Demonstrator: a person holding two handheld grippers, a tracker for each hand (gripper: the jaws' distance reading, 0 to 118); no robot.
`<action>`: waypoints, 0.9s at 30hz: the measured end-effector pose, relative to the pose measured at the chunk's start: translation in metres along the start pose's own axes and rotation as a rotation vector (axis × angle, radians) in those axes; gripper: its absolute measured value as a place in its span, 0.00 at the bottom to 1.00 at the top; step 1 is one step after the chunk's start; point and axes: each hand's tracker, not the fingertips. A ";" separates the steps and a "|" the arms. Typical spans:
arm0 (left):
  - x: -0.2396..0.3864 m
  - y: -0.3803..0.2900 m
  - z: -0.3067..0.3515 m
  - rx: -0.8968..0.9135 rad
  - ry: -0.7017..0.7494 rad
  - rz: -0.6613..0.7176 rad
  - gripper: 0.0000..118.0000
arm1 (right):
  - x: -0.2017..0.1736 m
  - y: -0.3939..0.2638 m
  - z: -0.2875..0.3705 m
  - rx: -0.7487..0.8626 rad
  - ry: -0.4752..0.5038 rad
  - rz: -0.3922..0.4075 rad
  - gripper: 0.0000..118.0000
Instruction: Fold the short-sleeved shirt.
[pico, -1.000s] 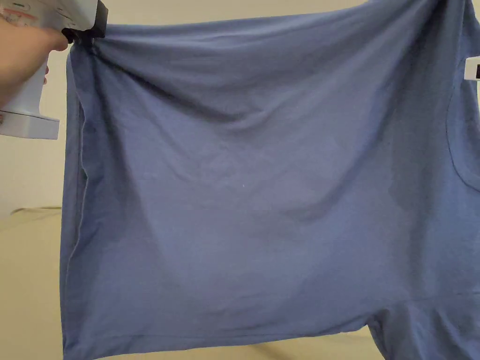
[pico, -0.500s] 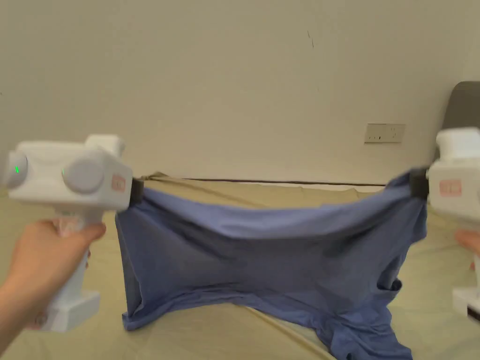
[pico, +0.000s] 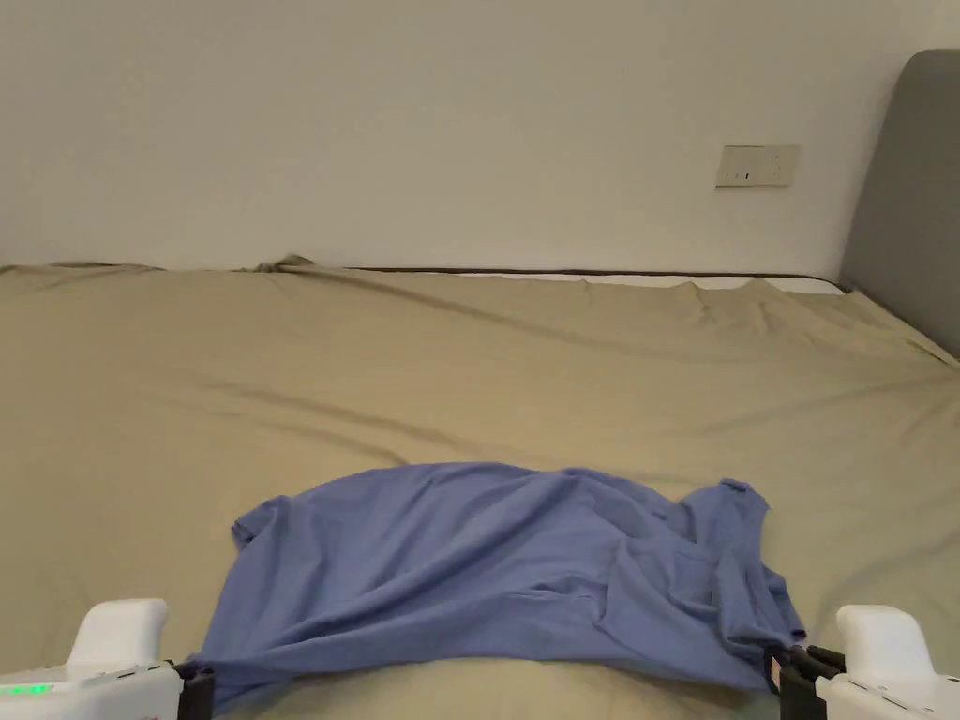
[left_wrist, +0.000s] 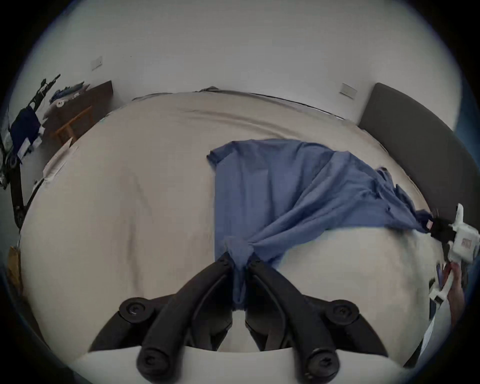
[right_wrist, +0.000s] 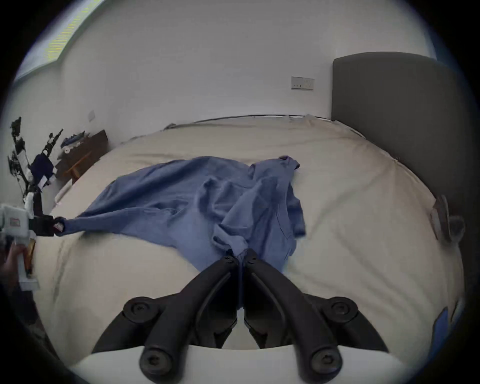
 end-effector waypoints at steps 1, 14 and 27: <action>0.000 -0.011 0.014 -0.003 0.001 -0.002 0.03 | 0.004 -0.007 0.017 0.001 -0.001 -0.012 0.03; 0.017 -0.176 0.155 -0.128 0.125 -0.044 0.03 | 0.021 -0.165 0.203 -0.191 -0.053 -0.033 0.03; 0.014 -0.196 0.266 -0.093 0.180 0.084 0.81 | -0.022 -0.155 0.293 -0.141 -0.098 -0.024 1.00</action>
